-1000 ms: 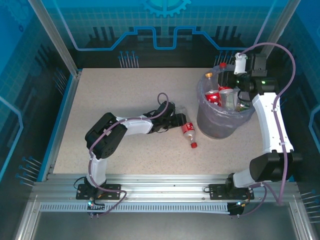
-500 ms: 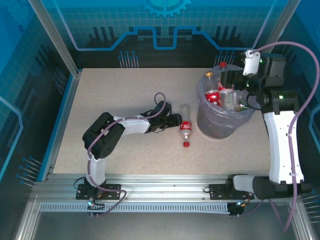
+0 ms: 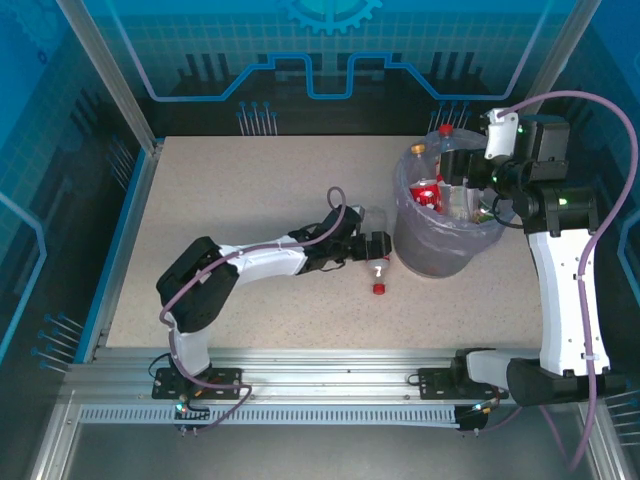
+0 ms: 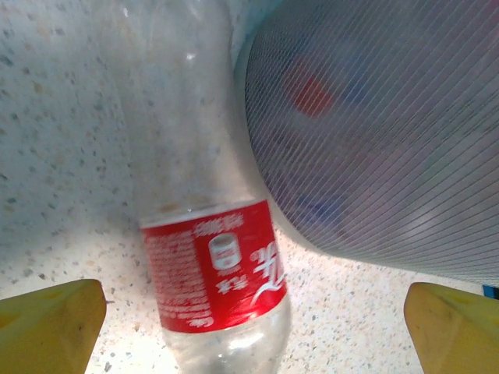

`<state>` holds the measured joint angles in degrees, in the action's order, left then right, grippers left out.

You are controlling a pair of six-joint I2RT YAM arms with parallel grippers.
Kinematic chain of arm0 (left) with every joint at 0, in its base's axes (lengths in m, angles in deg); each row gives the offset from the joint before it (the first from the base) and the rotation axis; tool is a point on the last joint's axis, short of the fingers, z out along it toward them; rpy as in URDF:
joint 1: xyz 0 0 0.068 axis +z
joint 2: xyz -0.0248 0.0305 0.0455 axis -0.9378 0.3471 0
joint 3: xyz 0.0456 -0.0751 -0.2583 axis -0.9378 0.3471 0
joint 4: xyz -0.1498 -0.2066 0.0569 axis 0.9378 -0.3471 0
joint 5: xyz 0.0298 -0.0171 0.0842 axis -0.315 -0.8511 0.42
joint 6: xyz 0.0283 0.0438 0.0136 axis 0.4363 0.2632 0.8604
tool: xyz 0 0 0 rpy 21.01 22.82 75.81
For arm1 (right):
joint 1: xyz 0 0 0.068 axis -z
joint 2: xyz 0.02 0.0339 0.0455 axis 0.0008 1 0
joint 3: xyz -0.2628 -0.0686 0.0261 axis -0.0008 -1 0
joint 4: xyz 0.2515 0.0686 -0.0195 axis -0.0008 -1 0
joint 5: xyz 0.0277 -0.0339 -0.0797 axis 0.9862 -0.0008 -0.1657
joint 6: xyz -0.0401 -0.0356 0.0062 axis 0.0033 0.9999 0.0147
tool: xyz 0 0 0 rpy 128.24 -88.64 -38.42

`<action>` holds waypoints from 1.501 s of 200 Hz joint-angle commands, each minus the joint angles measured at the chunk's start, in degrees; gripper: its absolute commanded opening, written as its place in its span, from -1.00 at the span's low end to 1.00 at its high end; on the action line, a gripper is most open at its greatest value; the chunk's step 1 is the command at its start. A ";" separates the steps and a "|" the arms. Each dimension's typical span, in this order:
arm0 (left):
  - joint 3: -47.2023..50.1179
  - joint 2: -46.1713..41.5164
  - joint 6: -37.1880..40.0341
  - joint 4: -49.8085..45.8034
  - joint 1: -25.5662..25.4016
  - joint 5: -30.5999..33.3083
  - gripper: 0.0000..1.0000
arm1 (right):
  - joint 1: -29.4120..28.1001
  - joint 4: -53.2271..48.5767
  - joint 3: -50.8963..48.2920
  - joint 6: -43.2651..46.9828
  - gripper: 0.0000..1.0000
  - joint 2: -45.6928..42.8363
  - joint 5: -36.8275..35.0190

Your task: Put the plastic bottles in the bin

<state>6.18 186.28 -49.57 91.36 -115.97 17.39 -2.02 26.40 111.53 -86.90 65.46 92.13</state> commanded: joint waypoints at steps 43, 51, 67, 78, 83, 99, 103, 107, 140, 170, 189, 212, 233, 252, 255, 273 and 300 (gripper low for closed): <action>-2.83 9.41 -2.70 -1.56 -1.02 -1.55 0.98 | -0.75 -0.74 -0.72 -0.31 0.71 -1.94 0.00; -3.39 10.25 -2.86 -1.40 -1.10 -1.85 0.98 | -0.75 -0.71 -0.87 -0.28 0.71 -1.96 0.00; -4.04 11.76 -3.16 -0.34 -1.27 -2.90 0.99 | -0.81 -0.52 -1.39 -0.19 0.70 -2.00 -0.06; -5.12 12.87 -3.06 -0.83 -1.44 -3.35 0.99 | -0.87 -0.35 -1.68 -0.24 0.71 -1.97 -0.26; -5.45 13.28 -3.10 -1.01 -1.59 -3.48 0.98 | -0.90 -0.29 -1.79 -0.28 0.70 -1.92 -0.26; -5.72 14.07 -3.50 -0.88 -1.75 -4.09 0.93 | -0.89 -0.06 -2.20 -0.35 0.71 -1.89 -0.13; -5.49 13.97 -3.57 -0.93 -1.77 -3.93 0.91 | -0.90 -0.05 -2.30 -0.36 0.71 -1.91 -0.10; -5.11 13.77 -3.66 -0.81 -1.74 -3.66 0.87 | -0.87 -0.08 -2.26 -0.35 0.71 -2.04 -0.14; -3.06 11.04 -2.14 -2.05 -1.38 -1.11 0.57 | -0.98 -0.01 -2.84 -0.32 0.70 -2.41 -0.07; -2.15 8.41 -0.08 -3.54 -0.35 0.53 0.39 | -1.19 0.18 -2.89 -0.74 0.71 -3.08 0.74; -1.10 5.38 1.94 -4.89 0.67 2.16 0.30 | -1.61 0.09 -2.81 -1.09 0.71 -3.69 1.79; 1.50 0.22 4.38 -5.44 2.47 3.75 0.21 | -4.04 0.61 -2.72 -1.82 0.70 -4.16 3.01; 5.69 -5.95 7.83 -3.24 4.06 4.26 0.09 | -9.02 1.42 -2.43 -2.71 0.70 -3.70 2.29; 9.06 -11.77 12.13 -1.46 4.87 4.27 0.06 | -15.02 2.19 -1.86 -3.01 0.70 -2.29 -0.37; 9.54 -12.62 12.79 -1.20 4.99 4.36 0.06 | -15.87 2.39 -1.88 -3.12 0.70 -1.98 -0.90; 12.97 -17.83 16.07 0.71 5.90 4.24 0.05 | -19.87 4.50 -1.78 -4.30 0.70 -0.33 -2.02; 19.94 -25.16 19.15 7.78 8.07 1.67 -0.02 | -23.85 8.52 -2.51 -7.78 0.71 2.64 -2.07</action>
<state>20.72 166.48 -36.30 92.49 -109.72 20.51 -23.03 30.18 108.97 -90.83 65.83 91.48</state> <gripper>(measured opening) 0.554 0.851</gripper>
